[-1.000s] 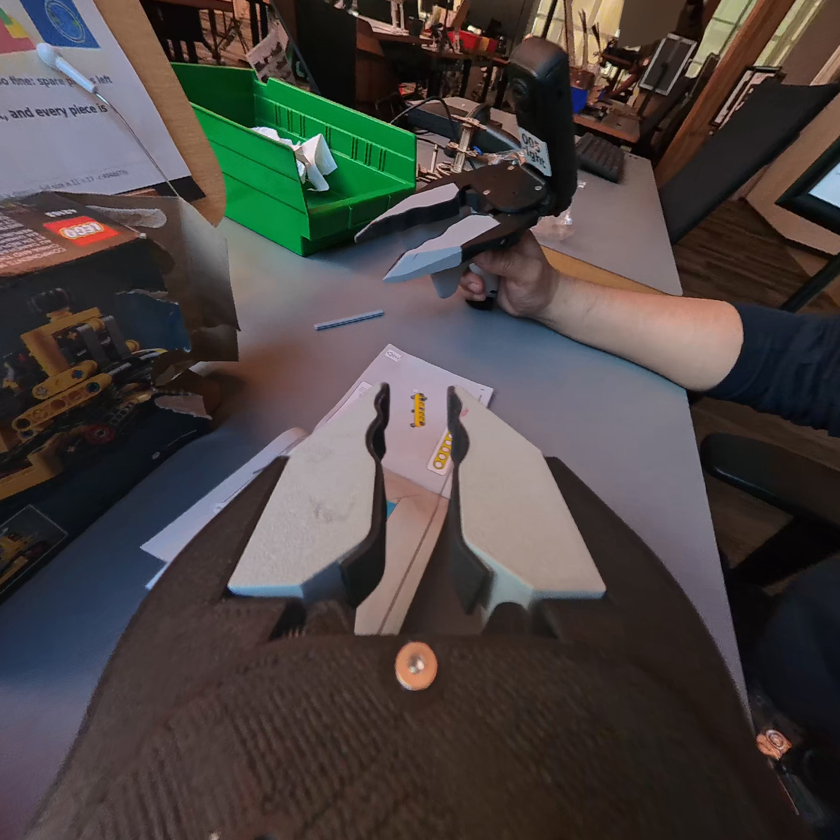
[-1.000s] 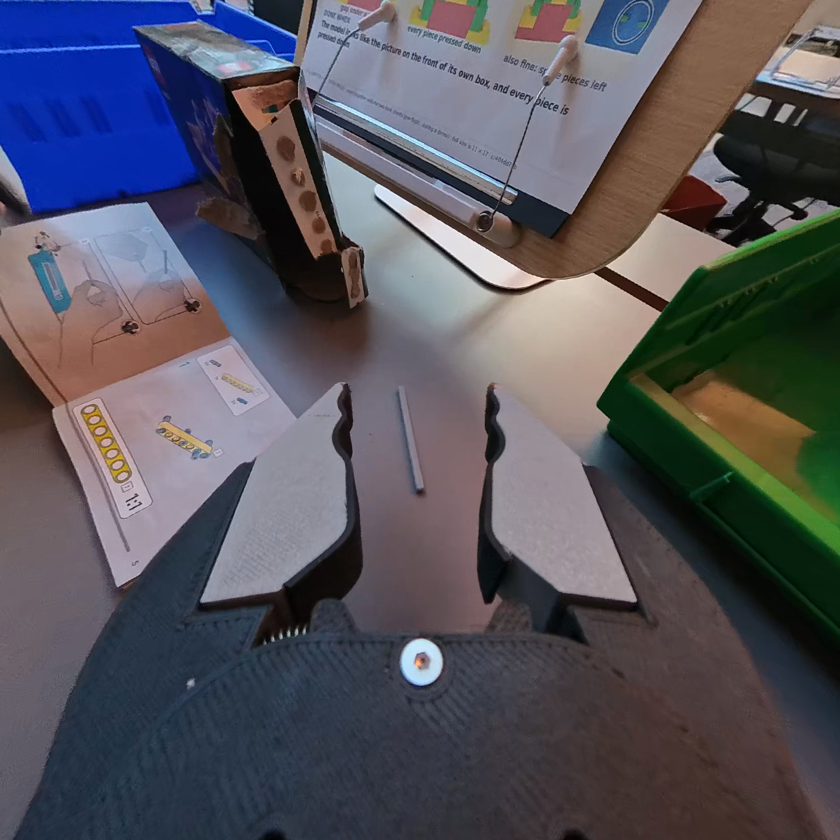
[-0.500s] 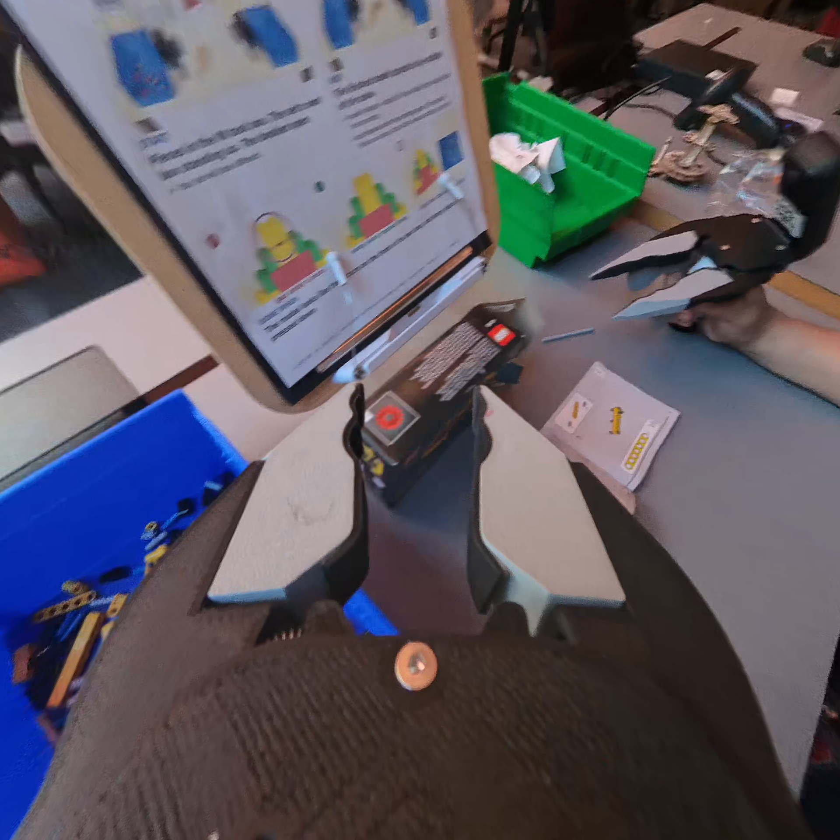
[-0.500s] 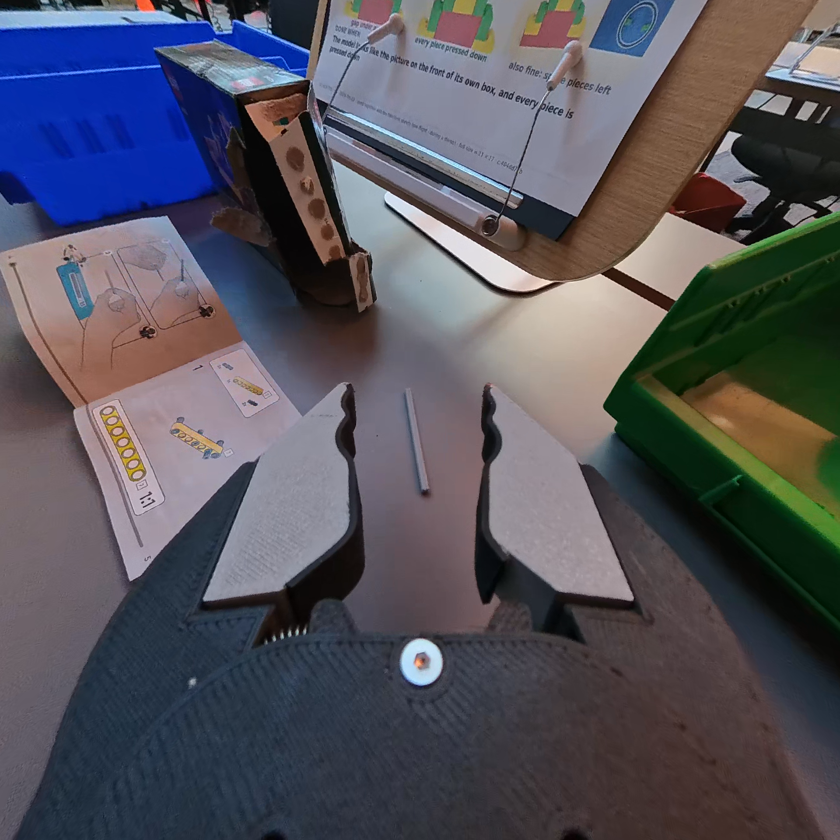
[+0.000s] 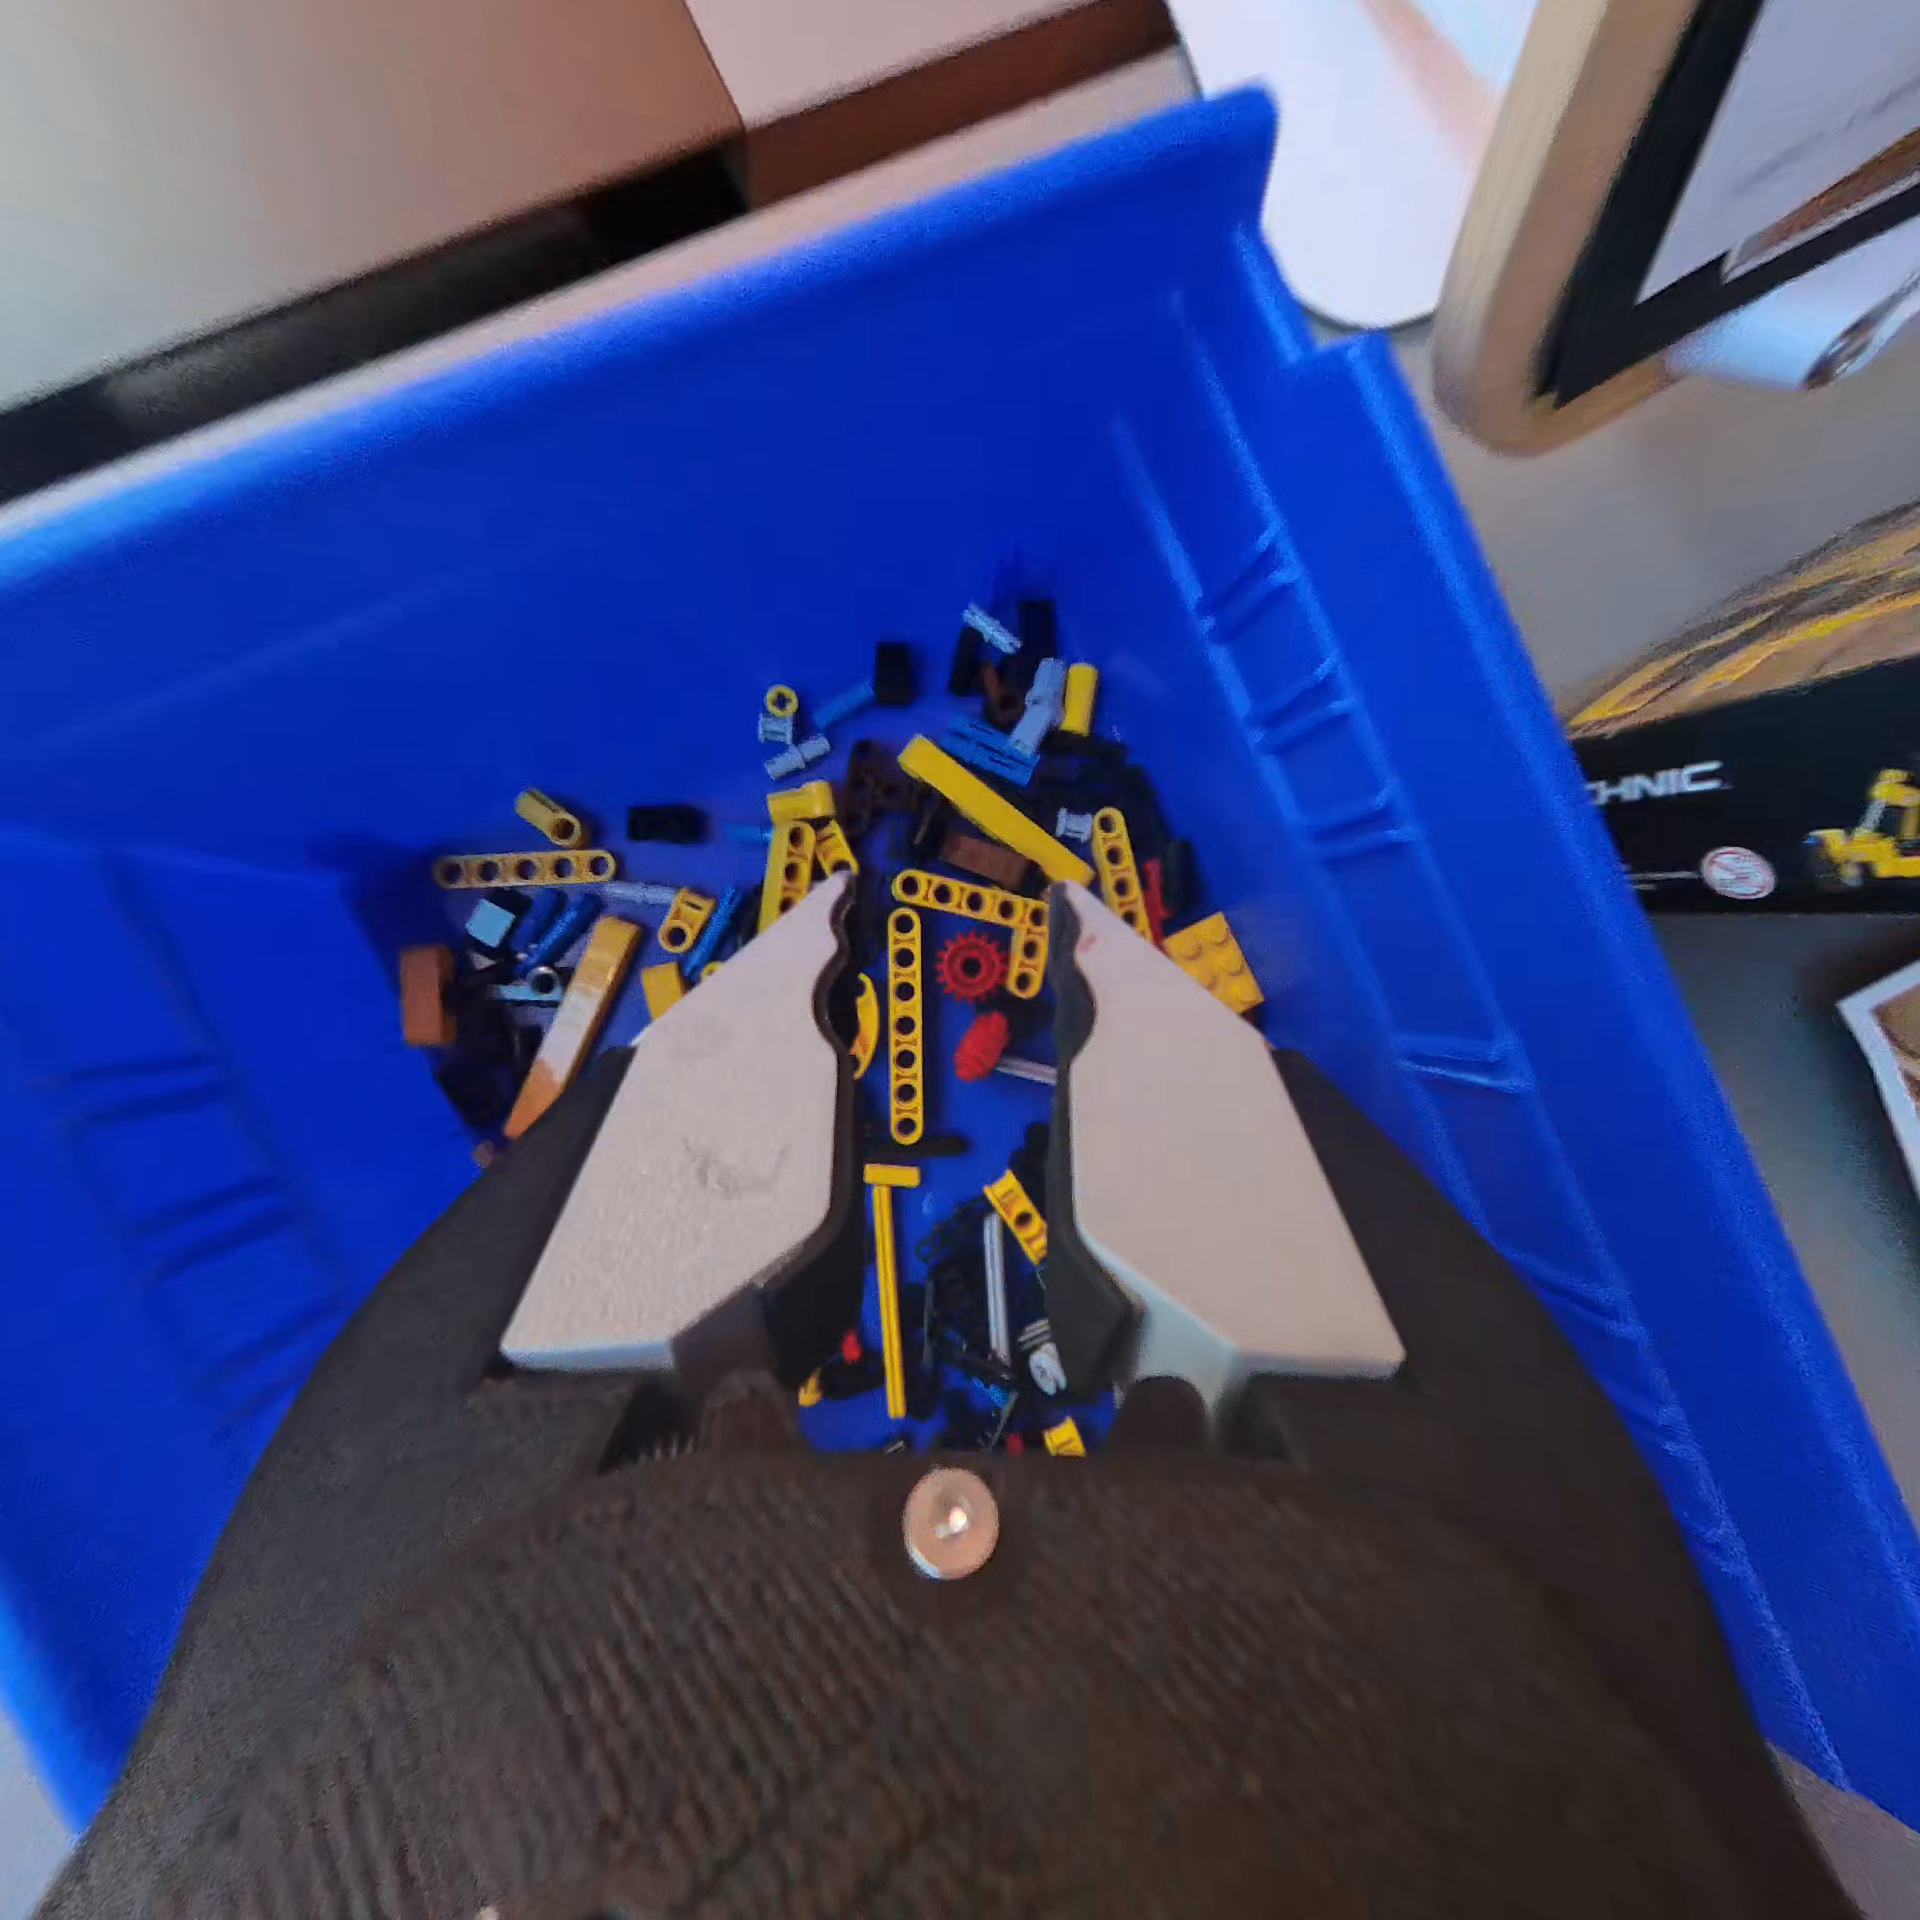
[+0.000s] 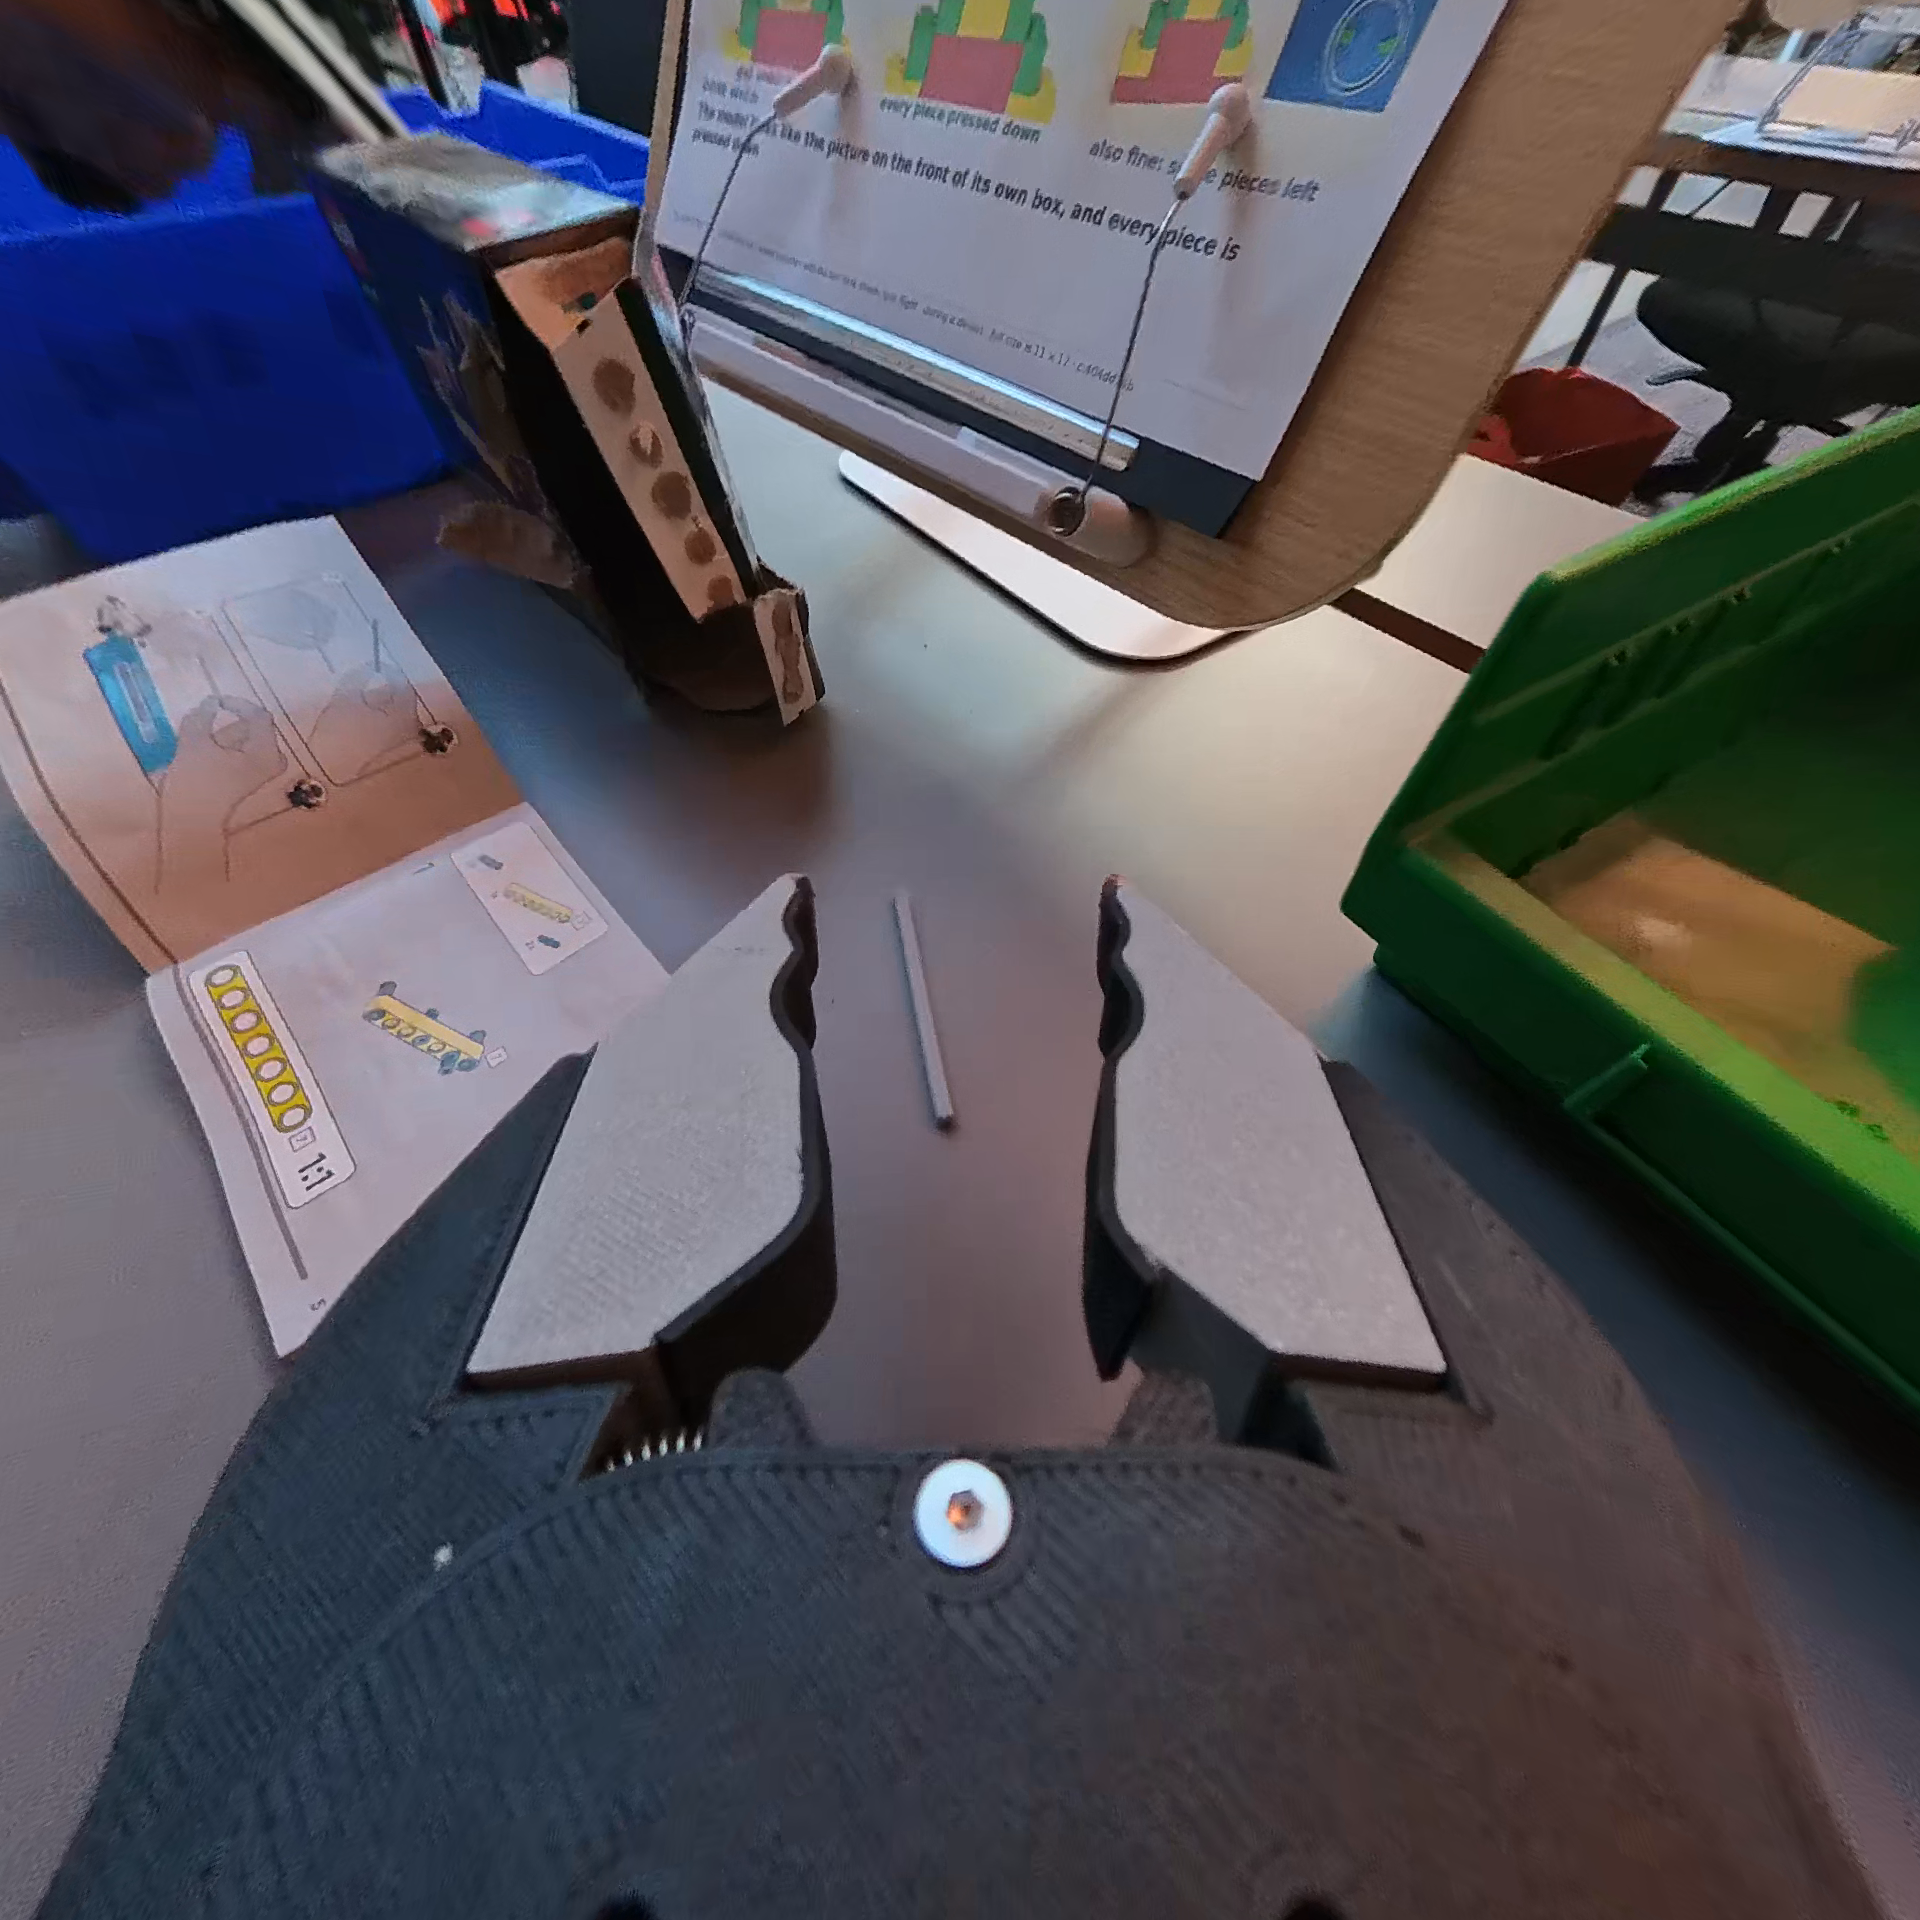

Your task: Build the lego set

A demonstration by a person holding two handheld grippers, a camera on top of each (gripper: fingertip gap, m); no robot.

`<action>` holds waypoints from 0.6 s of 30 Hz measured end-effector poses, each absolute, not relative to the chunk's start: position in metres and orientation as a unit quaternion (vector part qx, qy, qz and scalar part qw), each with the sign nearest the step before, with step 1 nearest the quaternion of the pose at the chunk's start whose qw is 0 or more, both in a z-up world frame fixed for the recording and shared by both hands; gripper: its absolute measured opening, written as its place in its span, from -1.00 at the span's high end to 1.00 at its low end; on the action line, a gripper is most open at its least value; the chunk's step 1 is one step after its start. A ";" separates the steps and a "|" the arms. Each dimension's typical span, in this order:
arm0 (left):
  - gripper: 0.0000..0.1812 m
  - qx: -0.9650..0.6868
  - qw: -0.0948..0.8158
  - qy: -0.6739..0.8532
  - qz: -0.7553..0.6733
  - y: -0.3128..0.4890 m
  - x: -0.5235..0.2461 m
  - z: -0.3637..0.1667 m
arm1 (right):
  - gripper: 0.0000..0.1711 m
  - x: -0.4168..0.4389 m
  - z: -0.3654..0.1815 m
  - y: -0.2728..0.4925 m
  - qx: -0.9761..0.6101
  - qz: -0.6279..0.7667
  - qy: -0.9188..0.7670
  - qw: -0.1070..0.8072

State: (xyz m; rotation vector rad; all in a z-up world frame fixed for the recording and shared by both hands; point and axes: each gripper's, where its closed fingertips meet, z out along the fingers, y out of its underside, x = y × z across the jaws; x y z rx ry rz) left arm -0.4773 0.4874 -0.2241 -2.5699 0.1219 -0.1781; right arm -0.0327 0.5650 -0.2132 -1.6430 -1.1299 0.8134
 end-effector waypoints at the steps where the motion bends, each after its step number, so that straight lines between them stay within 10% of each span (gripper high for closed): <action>1: 0.66 -0.959 0.269 0.049 -0.072 0.487 -0.475 -0.230 | 0.40 -0.032 -0.212 0.566 -0.672 0.336 -0.457 0.476; 18: 0.74 -0.977 0.203 0.063 -0.002 0.483 -0.481 -0.261 | 0.46 -0.032 -0.213 0.566 -0.671 0.320 -0.464 0.482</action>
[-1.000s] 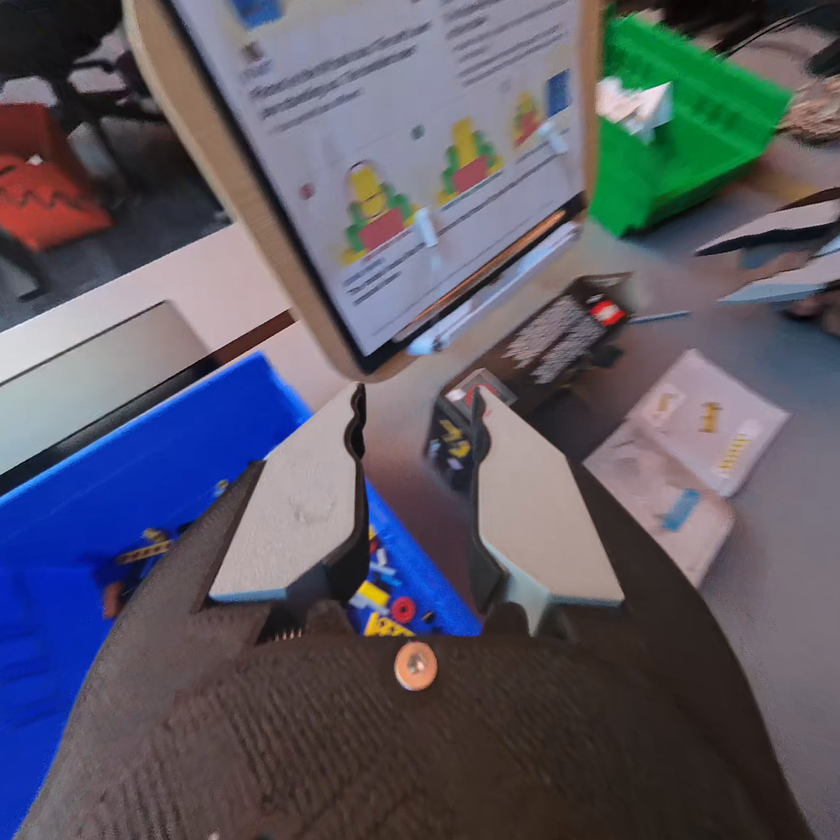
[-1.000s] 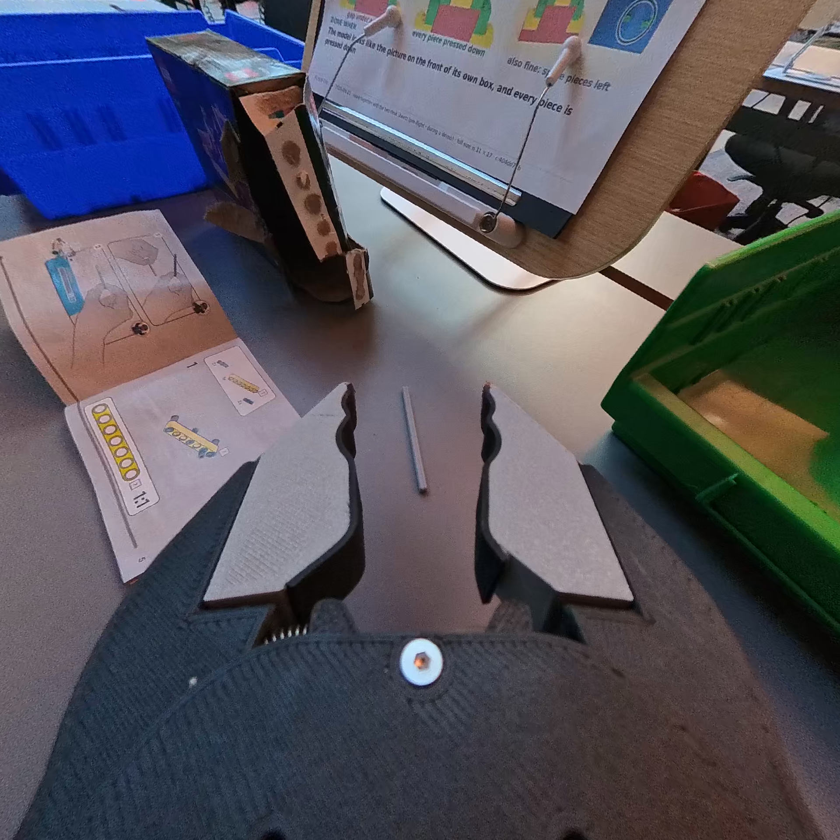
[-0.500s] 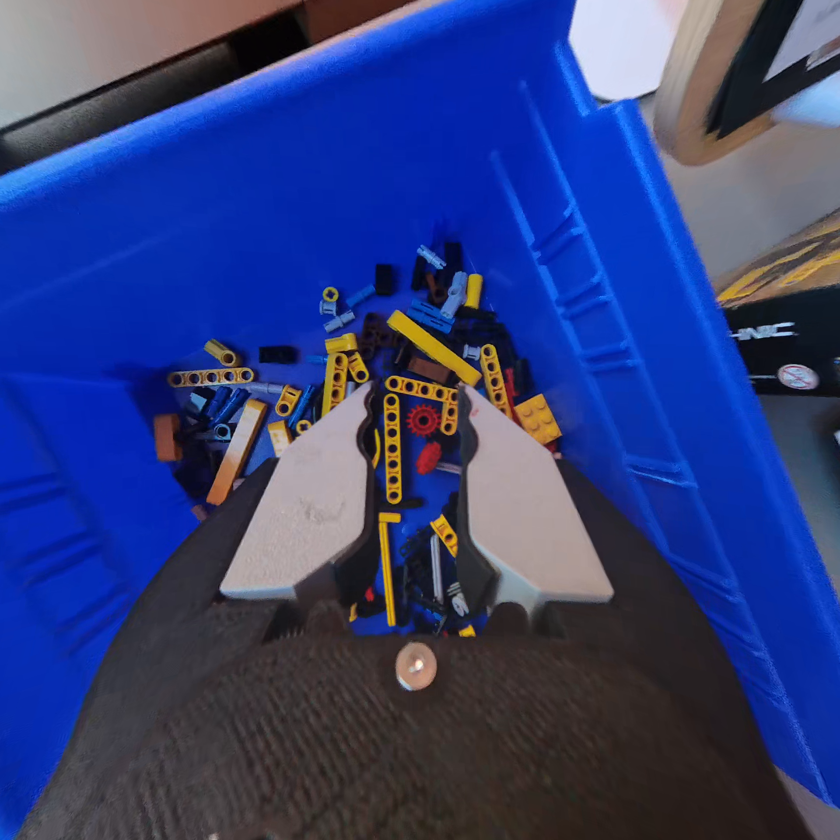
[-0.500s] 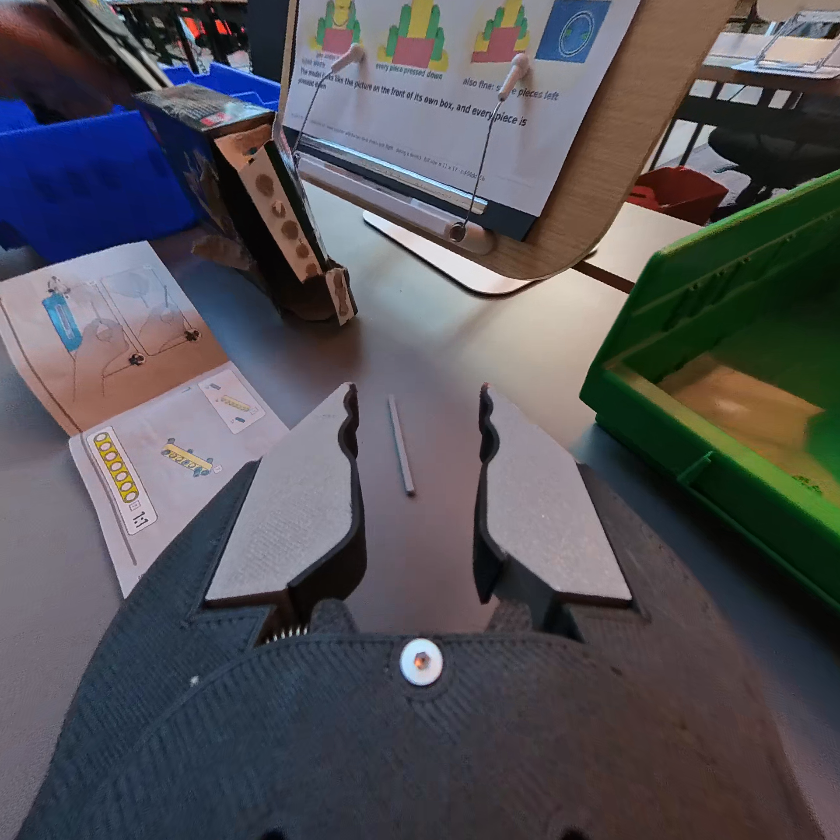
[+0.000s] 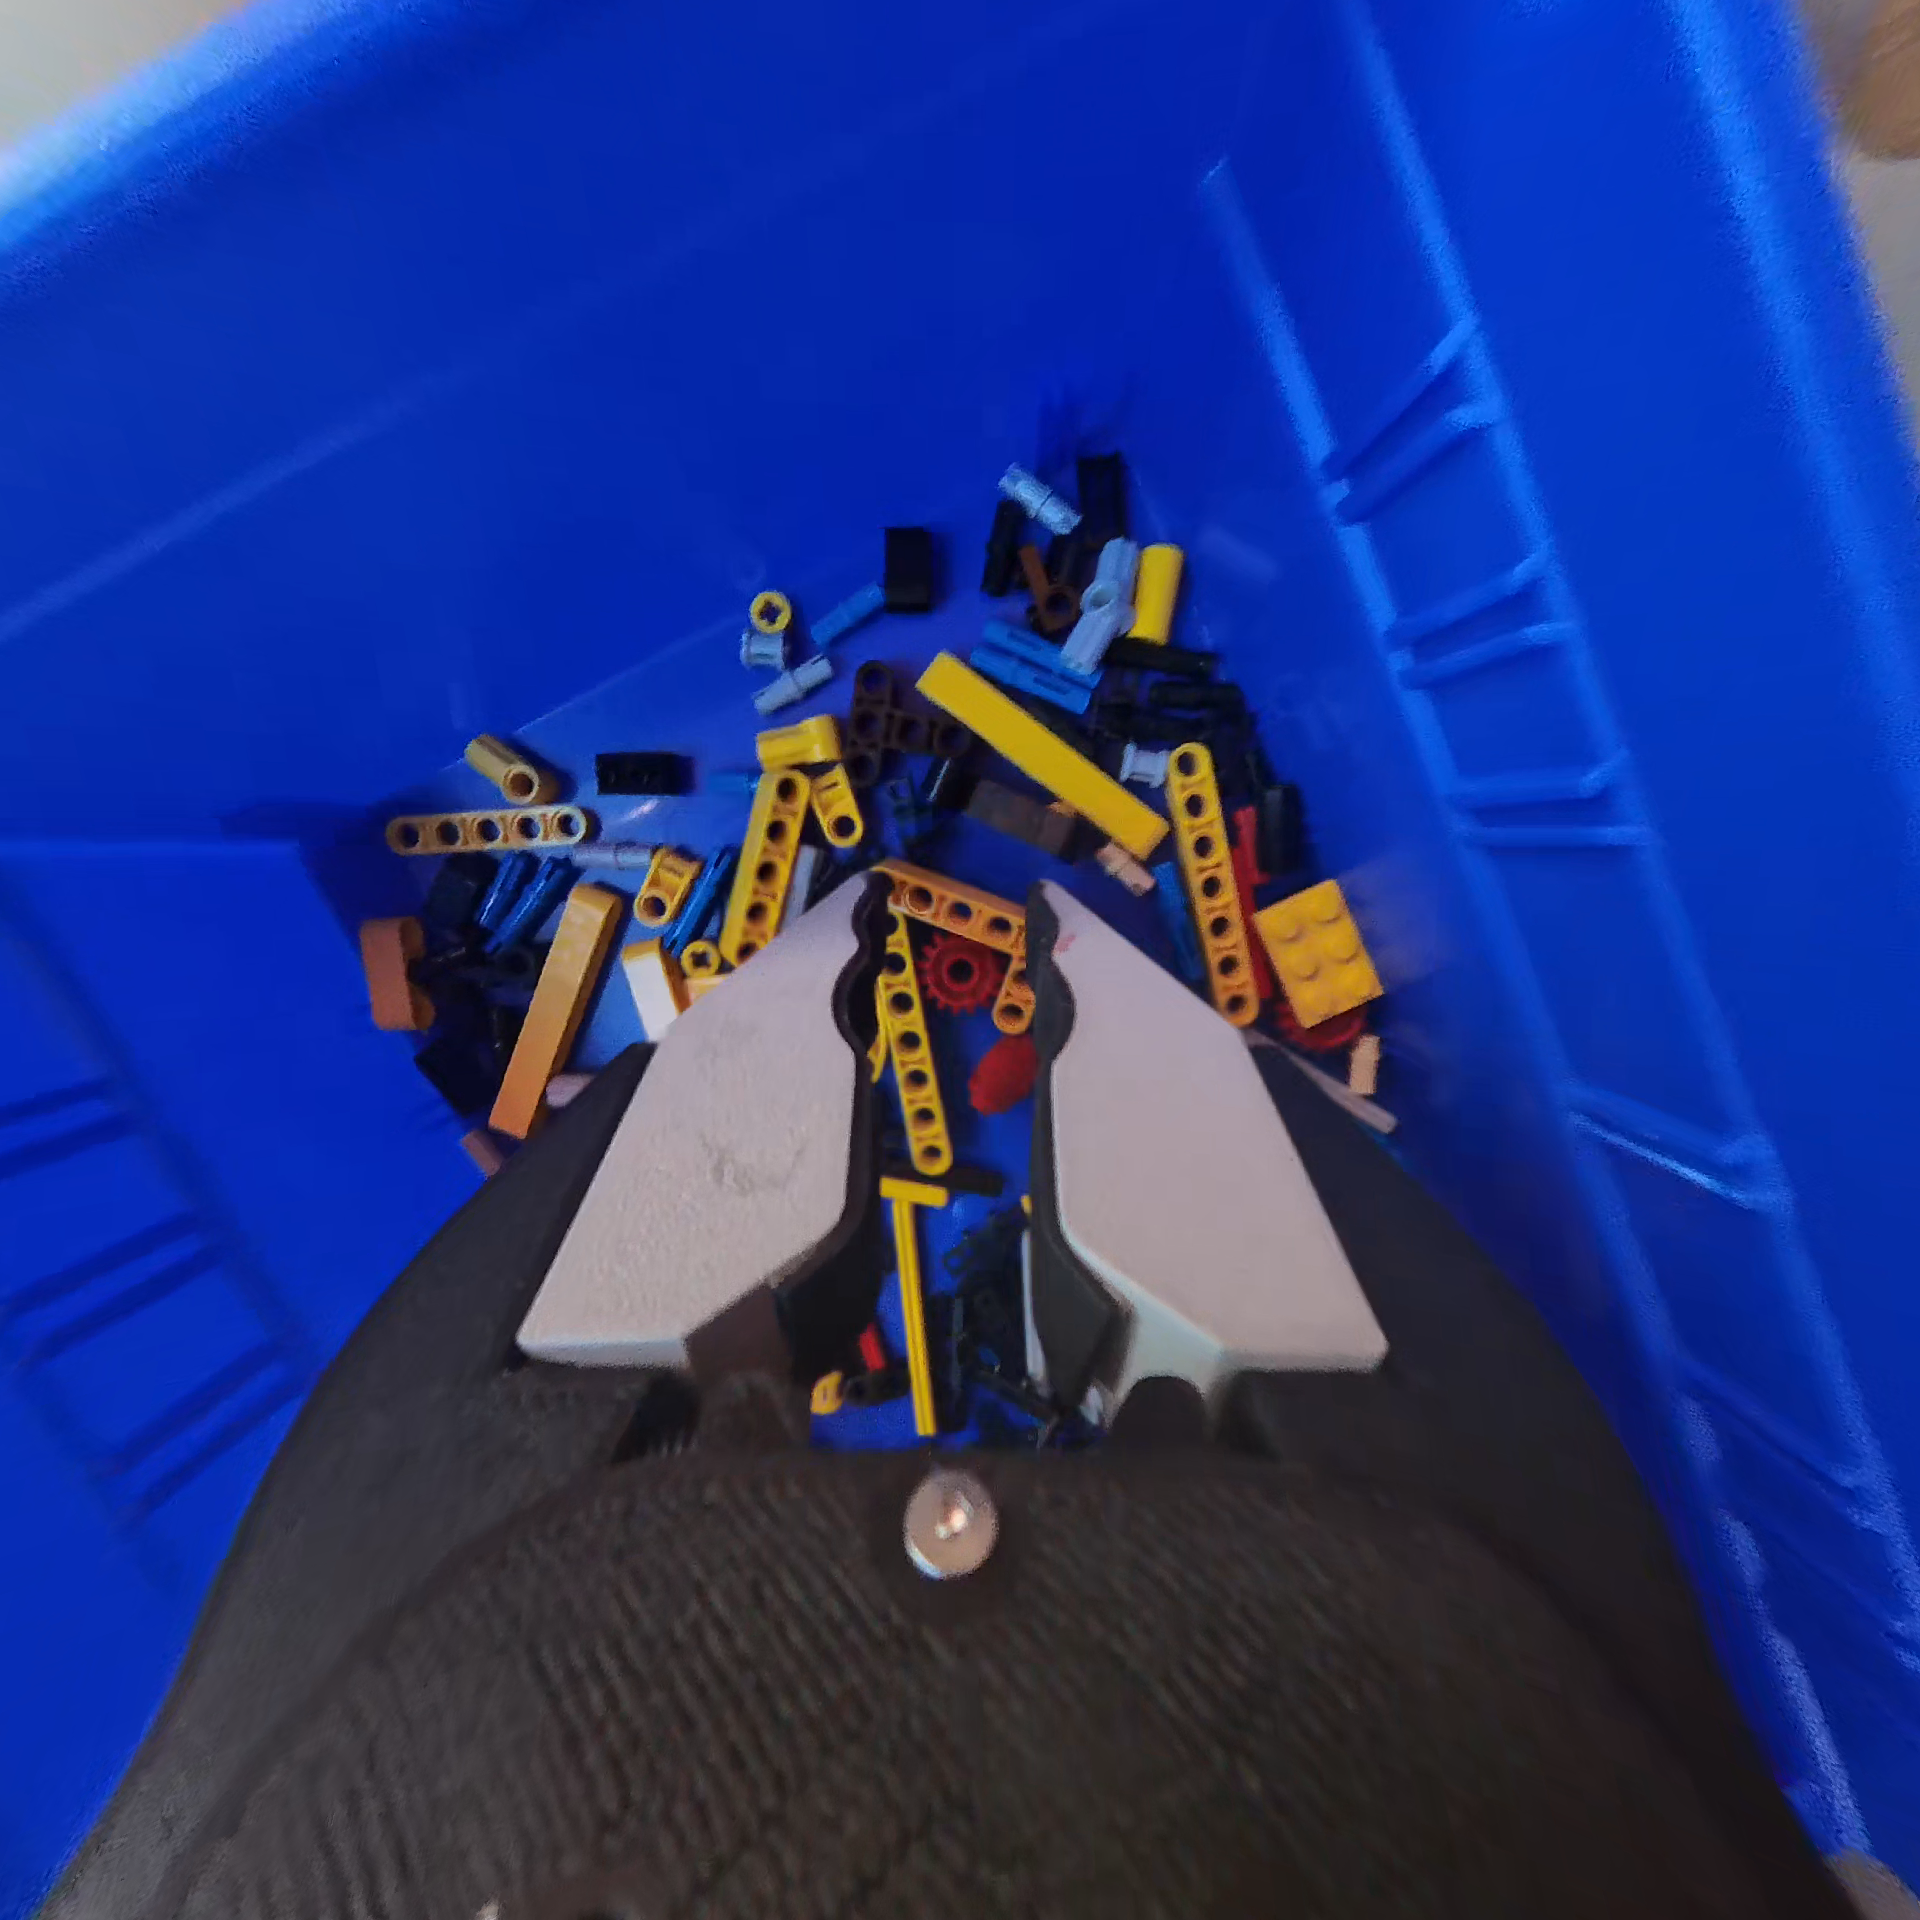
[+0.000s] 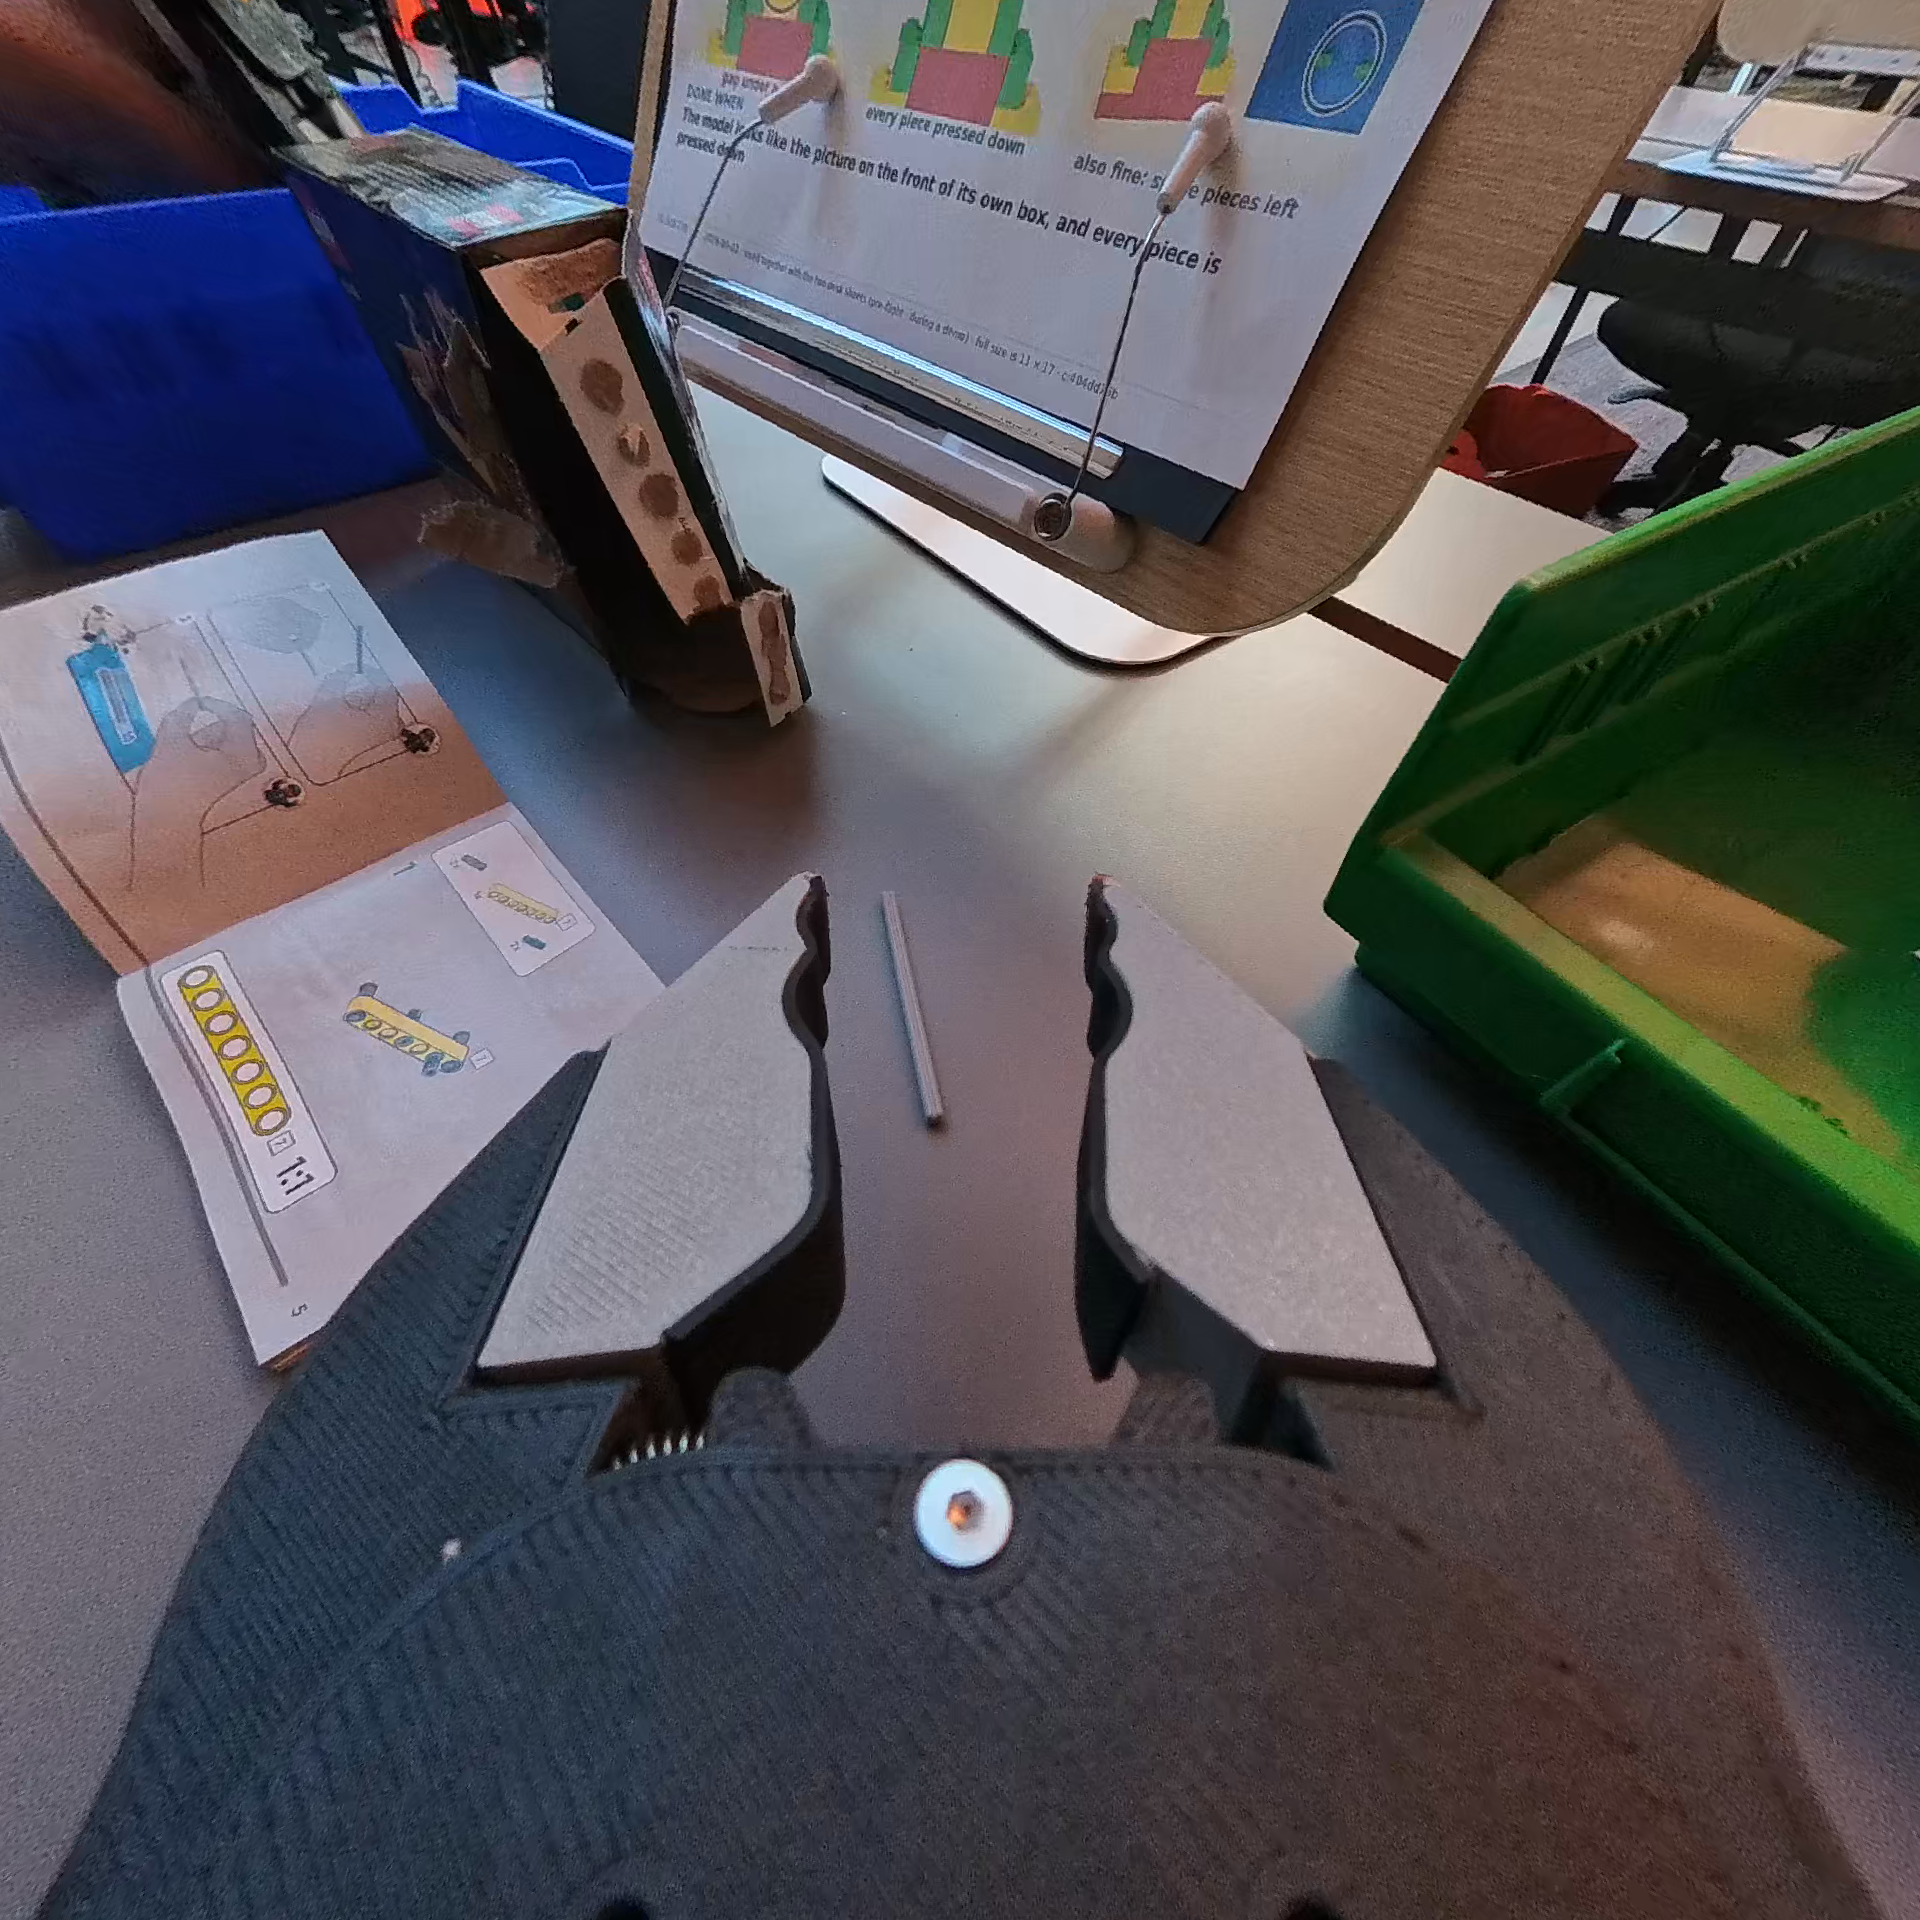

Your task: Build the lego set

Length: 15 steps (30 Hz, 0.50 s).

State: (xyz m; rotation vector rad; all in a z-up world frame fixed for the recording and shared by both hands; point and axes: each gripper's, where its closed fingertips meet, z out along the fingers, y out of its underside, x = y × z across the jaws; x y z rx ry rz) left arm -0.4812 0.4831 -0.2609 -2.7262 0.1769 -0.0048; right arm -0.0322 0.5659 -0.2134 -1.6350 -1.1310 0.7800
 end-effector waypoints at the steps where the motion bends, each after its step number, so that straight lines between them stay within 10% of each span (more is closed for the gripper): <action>1: 0.74 -0.978 0.199 0.064 0.005 0.482 -0.484 -0.262 | 0.46 -0.032 -0.214 0.566 -0.671 0.320 -0.465 0.482; 15: 0.81 -0.983 0.176 0.054 0.013 0.461 -0.498 -0.255 | 0.49 -0.033 -0.214 0.565 -0.669 0.321 -0.467 0.480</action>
